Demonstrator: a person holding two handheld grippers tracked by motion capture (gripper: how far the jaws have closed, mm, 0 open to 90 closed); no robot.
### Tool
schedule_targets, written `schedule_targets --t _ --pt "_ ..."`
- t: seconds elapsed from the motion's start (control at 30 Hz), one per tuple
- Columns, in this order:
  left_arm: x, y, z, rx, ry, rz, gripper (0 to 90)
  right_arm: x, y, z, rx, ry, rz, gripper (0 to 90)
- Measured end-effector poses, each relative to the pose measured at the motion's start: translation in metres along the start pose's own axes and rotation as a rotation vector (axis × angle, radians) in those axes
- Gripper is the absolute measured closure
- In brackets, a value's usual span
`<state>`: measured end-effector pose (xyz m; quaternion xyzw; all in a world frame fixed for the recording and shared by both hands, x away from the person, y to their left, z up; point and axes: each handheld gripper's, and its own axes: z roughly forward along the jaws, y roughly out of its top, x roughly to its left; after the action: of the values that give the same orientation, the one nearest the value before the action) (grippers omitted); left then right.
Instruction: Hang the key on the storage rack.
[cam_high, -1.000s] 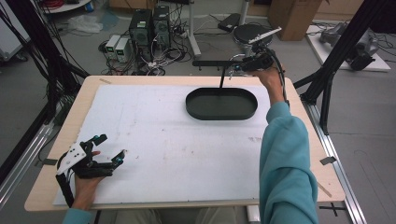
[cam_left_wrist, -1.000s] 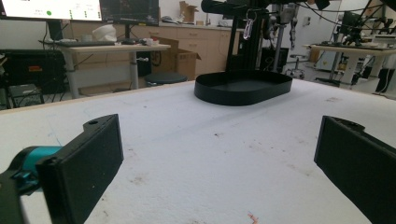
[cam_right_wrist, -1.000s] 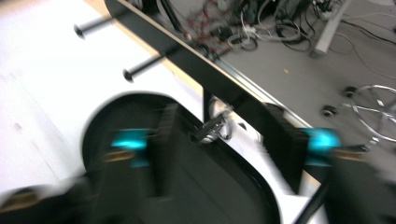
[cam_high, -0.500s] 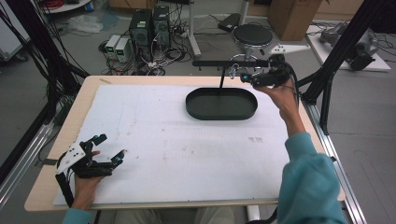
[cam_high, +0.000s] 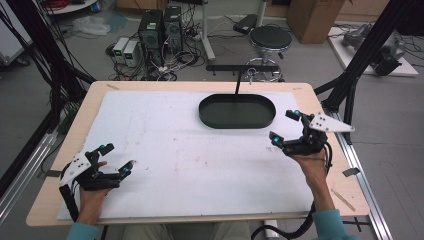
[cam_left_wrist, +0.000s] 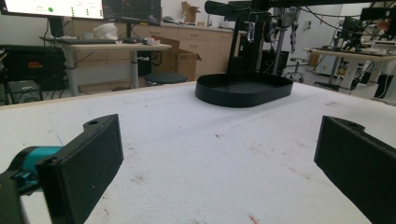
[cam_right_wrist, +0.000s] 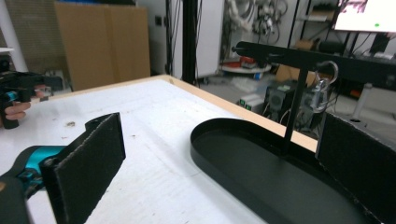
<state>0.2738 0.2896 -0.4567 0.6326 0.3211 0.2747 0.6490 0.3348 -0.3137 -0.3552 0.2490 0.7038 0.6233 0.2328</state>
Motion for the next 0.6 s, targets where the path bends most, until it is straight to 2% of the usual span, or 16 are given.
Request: schedule_targets --t 0.1,0.33,0.43,0.53,0.6 --pt "-0.001 0.0 0.0 -0.002 0.001 0.003 1.7 0.007 -0.022 -0.006 -0.002 -0.033 -0.005 0.7" --pt "-0.001 0.0 0.0 -0.007 0.003 0.006 1.7 0.013 -0.07 -0.014 -0.031 -0.093 0.066 0.7" --pt "-0.001 0.0 0.0 -0.004 0.002 0.011 1.7 0.015 -0.082 -0.015 -0.035 -0.115 0.069 0.7" --pt "-0.001 0.0 0.0 -0.005 0.003 0.007 1.7 0.016 -0.09 -0.016 -0.032 -0.139 0.05 0.7" --pt "-0.001 0.0 0.0 -0.004 0.002 0.011 1.7 0.017 -0.095 -0.017 -0.041 -0.147 0.058 0.7"
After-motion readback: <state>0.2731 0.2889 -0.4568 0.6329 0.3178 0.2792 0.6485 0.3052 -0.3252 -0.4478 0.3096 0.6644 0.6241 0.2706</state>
